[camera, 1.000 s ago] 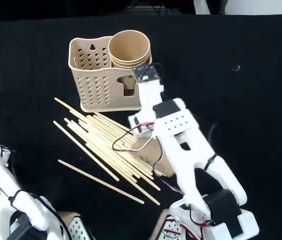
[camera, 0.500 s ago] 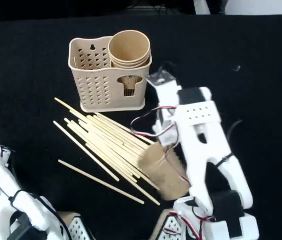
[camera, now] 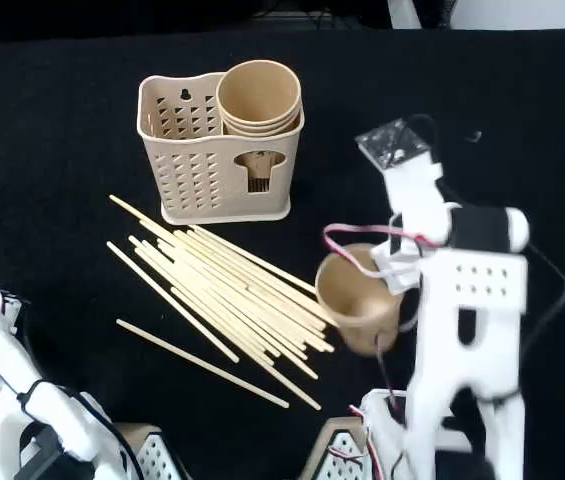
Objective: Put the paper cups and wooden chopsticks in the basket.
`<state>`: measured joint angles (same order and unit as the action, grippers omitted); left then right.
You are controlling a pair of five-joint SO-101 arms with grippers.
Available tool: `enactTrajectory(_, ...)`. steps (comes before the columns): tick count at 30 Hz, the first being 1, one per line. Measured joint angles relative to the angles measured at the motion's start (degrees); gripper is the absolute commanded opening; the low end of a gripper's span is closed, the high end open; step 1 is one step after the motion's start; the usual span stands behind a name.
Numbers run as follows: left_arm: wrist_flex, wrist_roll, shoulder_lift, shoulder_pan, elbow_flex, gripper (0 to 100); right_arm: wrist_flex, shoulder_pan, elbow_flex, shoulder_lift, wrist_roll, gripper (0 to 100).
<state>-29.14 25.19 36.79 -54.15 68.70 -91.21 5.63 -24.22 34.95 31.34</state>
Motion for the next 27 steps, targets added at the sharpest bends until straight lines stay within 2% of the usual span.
enactTrajectory(4,0.0,0.0,0.0,0.0,0.0,17,12.7,-0.2,-9.2,6.3,-4.0,1.1)
enactTrajectory(8,0.0,0.0,0.0,0.0,0.0,17,31.7,0.0,-25.1,7.4,-10.2,1.3)
enactTrajectory(11,0.0,0.0,0.0,0.0,0.0,17,41.4,0.0,-32.4,8.0,-11.4,6.6)
enactTrajectory(14,0.0,0.0,0.0,0.0,0.0,17,41.1,-0.1,-33.2,8.0,-11.4,11.9)
enactTrajectory(15,0.0,0.0,0.0,0.0,0.0,17,40.2,0.0,-33.2,8.0,-11.4,10.7)
enactTrajectory(17,0.0,0.0,0.0,0.0,0.0,17,37.8,0.0,-33.2,8.0,-11.4,2.1)
enactTrajectory(19,0.0,0.0,0.0,0.0,0.0,17,35.5,0.0,-31.7,8.0,-11.6,2.1)
enactTrajectory(24,0.0,0.0,0.0,0.0,0.0,17,29.6,-0.2,-21.7,8.1,-13.1,1.0)
enactTrajectory(27,0.0,0.0,0.0,0.0,0.0,17,22.7,0.0,-11.8,8.1,-19.0,1.0)
